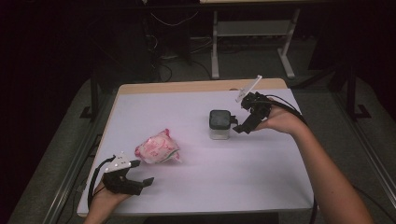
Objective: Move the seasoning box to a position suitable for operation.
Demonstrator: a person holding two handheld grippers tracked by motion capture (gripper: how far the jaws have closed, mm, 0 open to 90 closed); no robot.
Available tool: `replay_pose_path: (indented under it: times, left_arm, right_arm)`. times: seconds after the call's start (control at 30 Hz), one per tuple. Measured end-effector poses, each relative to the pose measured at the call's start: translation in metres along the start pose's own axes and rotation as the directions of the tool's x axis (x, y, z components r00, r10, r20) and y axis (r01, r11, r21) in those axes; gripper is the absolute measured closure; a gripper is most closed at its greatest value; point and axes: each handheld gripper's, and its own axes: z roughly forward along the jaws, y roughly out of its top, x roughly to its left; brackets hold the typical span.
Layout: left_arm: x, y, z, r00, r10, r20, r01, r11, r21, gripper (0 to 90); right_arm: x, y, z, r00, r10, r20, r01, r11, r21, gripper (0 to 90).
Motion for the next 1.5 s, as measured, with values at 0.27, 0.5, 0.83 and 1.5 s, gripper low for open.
replay_pose_path:
  times: [0.27,0.5,0.83,1.5]
  left_arm:
    - [0.001,-0.001,-0.001,1.0,0.006,0.005,-0.006,1.0,-0.003,12.1]
    - [0.001,-0.001,0.0,0.9999,-0.001,0.012,0.001,1.0,-0.001,12.1]
    - [0.001,-0.001,0.001,0.9999,0.008,0.014,-0.008,1.0,0.004,12.1]
    - [-0.001,-0.001,0.002,0.9997,0.007,0.022,-0.007,1.0,0.003,12.1]
  right_arm:
    - [-0.011,0.026,0.018,0.9973,-0.056,-0.048,0.057,0.998,0.021,0.0]
    - [-0.018,0.039,0.039,0.9926,-0.089,-0.084,0.093,0.994,0.052,0.0]
    - [-0.019,0.041,0.063,0.9872,-0.121,-0.104,0.128,0.99,0.065,0.0]
    - [-0.016,0.041,0.1,0.9838,-0.151,-0.098,0.166,0.971,0.17,9.0]
